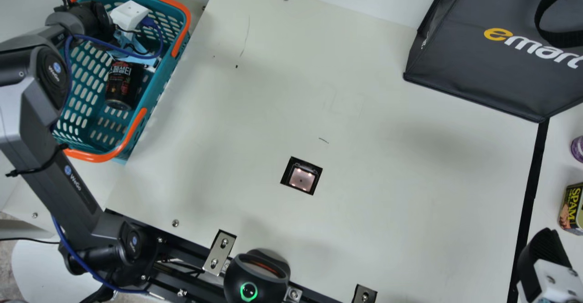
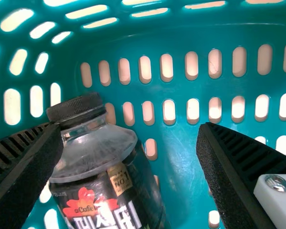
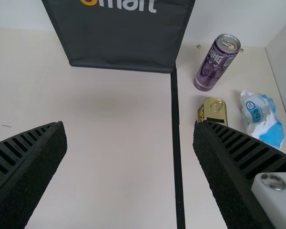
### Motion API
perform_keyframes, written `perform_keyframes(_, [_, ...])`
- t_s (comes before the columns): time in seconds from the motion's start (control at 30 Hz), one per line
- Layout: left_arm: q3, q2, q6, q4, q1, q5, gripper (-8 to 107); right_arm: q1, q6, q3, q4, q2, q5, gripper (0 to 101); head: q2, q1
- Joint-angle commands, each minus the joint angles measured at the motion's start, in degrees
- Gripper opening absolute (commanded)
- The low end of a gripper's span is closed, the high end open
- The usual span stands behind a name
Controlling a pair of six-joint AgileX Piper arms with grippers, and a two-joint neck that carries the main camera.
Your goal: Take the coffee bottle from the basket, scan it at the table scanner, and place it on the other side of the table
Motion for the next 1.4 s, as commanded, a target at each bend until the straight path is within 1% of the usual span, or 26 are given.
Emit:
perform_keyframes(0.0, [0.2,0.2,-0.1,-0.7,-0.1,0.6,90,0.0,0.0,0.0,0.0,0.0,0.0,95,0.1,-1.6])
perform_keyframes(0.23, [1.0,0.3,0.2,-3.1,-0.6,1.7,90,0.0,0.0,0.0,0.0,0.0,0.0,95,0.1,-1.6])
perform_keyframes(0.53, [0.9,0.8,1.3,-3.5,-0.6,2.6,90,0.0,0.0,0.0,0.0,0.0,0.0,95,0.1,-1.6])
perform_keyframes(0.7, [-1.5,1.8,4.9,-4.2,0.1,4.8,90,0.0,0.0,0.0,0.0,0.0,0.0,95,0.1,-1.6])
perform_keyframes(0.97, [-6.9,4.4,10.5,-5.1,1.2,8.6,90,0.0,0.0,0.0,0.0,0.0,0.0,95,0.1,-1.6])
perform_keyframes(1.13, [-8.8,5.6,12.2,-5.1,1.4,10.0,90,0.0,0.0,0.0,0.0,0.0,0.0,95,0.1,-1.6])
perform_keyframes(1.37, [-9.0,6.2,13.6,-5.6,1.3,10.6,43,0.0,0.0,0.0,0.0,0.0,0.0,95,0.1,-1.6])
